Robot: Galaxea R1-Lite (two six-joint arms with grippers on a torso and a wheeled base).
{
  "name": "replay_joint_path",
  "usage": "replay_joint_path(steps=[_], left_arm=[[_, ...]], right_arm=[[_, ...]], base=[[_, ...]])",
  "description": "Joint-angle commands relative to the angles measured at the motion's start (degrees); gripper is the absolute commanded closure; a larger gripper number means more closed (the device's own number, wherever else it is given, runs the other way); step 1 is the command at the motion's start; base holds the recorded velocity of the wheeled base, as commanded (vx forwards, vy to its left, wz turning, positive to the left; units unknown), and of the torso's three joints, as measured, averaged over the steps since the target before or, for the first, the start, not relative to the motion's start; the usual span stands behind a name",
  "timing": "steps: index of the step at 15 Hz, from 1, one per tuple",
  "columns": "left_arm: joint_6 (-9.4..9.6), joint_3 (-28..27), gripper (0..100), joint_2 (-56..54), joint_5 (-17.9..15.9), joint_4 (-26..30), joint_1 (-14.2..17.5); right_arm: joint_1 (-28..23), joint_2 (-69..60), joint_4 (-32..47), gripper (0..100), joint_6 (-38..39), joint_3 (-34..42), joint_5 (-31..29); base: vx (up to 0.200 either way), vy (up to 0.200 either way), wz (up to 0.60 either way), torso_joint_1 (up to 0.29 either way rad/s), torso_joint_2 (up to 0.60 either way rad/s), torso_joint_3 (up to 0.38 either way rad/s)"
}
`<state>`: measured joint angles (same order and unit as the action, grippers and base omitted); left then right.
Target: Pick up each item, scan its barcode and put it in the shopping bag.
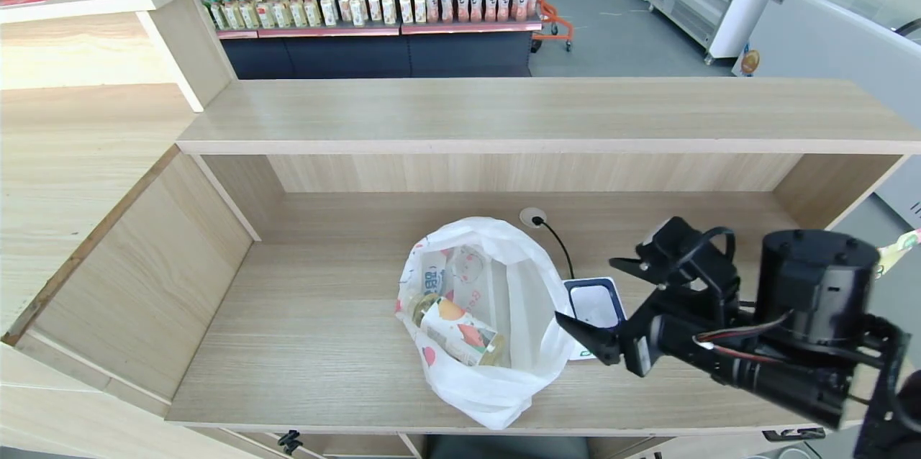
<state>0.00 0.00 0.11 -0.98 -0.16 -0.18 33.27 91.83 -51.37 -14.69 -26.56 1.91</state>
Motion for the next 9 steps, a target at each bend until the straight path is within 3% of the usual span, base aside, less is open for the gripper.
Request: replay_joint_path(steps=[1,4,6,9], left_arm=[[0.0,0.0,0,0.0,0.0,0.0,0.0],[0.0,0.0,0,0.0,0.0,0.0,0.0],[0.0,0.0,0,0.0,0.0,0.0,0.0],[0.0,0.0,0,0.0,0.0,0.0,0.0]], right_arm=[[-12.4,-22.2,27.8,0,2.3,-8.8,-1.2],[-25.4,-28.6,50.3,0,6.9,-18.9,-3.1],[-31.6,-29.7,53.7,0,9.6,-19.3,-2.8],[-36.9,-30.8,53.7,0,10.3,-16.9,1.4]], base=[[0.0,0.0,0.0,0.0,0.0,0.0],[0.0,0.0,0.0,0.0,0.0,0.0],[0.0,0.0,0.0,0.0,0.0,0.0],[0.0,0.0,0.0,0.0,0.0,0.0]])
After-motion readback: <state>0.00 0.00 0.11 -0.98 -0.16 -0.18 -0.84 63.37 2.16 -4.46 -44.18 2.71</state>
